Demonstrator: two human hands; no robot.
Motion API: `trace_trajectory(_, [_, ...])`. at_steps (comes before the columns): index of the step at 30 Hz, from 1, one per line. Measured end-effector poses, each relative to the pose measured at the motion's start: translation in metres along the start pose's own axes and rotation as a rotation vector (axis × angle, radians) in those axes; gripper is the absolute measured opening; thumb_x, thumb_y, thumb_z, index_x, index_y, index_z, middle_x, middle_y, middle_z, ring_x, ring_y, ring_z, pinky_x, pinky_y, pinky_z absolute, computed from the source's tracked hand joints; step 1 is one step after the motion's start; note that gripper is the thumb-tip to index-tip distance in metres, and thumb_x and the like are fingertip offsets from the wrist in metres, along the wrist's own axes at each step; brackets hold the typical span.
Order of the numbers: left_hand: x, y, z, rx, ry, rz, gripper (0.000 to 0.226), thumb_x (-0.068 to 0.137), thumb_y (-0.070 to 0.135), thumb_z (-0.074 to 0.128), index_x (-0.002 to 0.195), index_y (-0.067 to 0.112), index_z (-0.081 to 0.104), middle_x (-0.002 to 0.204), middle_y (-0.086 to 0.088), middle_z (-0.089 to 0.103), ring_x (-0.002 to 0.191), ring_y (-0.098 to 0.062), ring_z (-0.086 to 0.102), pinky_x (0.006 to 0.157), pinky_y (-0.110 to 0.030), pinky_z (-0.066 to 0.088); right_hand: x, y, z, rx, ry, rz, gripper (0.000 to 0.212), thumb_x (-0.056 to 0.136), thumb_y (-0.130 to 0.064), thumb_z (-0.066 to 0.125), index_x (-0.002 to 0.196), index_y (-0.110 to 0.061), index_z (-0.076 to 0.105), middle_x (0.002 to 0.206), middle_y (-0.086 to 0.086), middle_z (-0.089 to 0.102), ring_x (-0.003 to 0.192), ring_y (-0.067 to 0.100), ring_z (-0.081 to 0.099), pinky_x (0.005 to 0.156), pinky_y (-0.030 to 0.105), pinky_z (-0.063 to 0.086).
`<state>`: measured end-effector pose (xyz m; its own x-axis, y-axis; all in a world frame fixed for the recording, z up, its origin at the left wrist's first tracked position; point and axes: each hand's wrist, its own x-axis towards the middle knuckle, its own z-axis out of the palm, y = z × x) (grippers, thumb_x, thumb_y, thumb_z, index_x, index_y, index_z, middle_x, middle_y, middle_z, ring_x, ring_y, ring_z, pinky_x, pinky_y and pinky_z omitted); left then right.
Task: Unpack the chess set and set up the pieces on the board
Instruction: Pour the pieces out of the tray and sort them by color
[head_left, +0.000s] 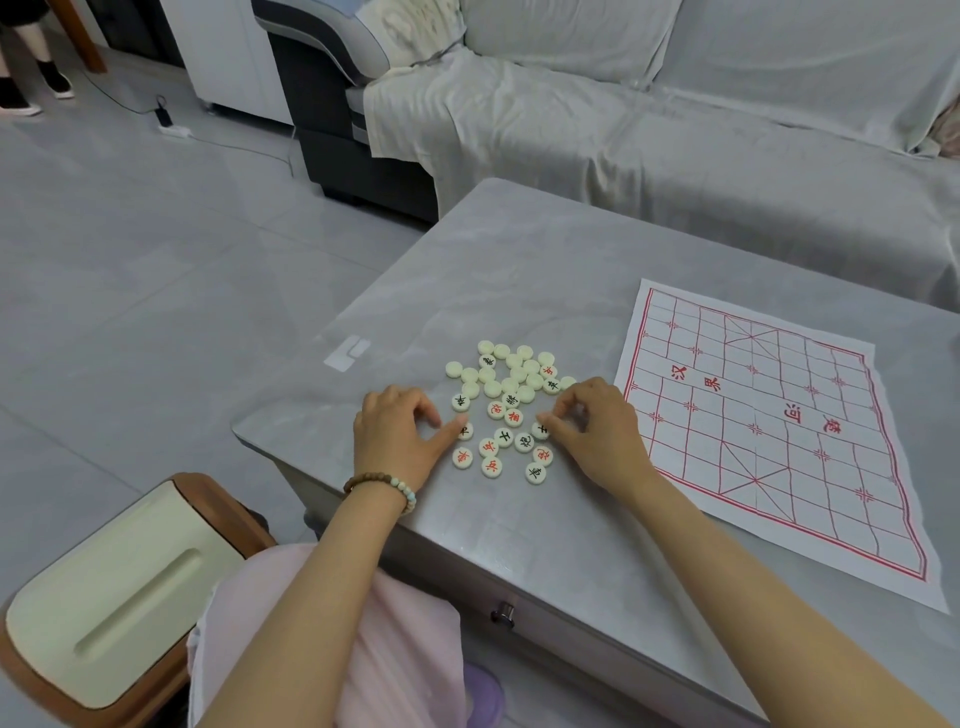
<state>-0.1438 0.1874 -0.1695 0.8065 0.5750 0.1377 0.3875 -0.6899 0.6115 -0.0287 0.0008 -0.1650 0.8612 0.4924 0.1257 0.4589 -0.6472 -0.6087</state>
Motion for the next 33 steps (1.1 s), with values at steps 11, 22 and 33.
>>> trace_trajectory(11, [0.010, 0.007, 0.006, 0.229, -0.075, 0.252, 0.036, 0.097, 0.041, 0.032, 0.123, 0.035, 0.057, 0.124, 0.007, 0.047, 0.110, -0.016, 0.037, 0.091, -0.028, 0.028, 0.012, -0.010, 0.006, -0.145, -0.048, -0.147, 0.024, 0.092, -0.030, 0.057, 0.112, -0.024, 0.068, 0.111, 0.000, 0.054, 0.106, 0.017, 0.047, 0.091, 0.031, 0.033])
trace_trajectory(22, [0.049, 0.006, 0.004, 0.106, -0.065, 0.177, 0.018, 0.091, 0.037, 0.052, 0.097, 0.026, 0.063, 0.101, 0.007, 0.059, 0.100, -0.015, 0.047, 0.082, -0.026, 0.033, 0.036, -0.010, 0.007, -0.159, -0.035, -0.140, 0.015, 0.088, -0.030, 0.061, 0.098, -0.020, 0.066, 0.100, -0.004, 0.053, 0.098, 0.015, 0.047, 0.080, 0.022, 0.022])
trace_trajectory(33, [0.051, -0.007, 0.001, -0.207, -0.128, 0.095, 0.022, 0.079, 0.032, 0.070, 0.098, 0.026, 0.064, 0.092, 0.011, 0.059, 0.092, -0.010, 0.048, 0.080, -0.024, 0.041, 0.026, 0.004, -0.002, -0.112, -0.049, -0.199, 0.020, 0.085, -0.032, 0.067, 0.104, -0.025, 0.067, 0.097, -0.008, 0.049, 0.093, 0.010, 0.044, 0.082, 0.025, 0.030])
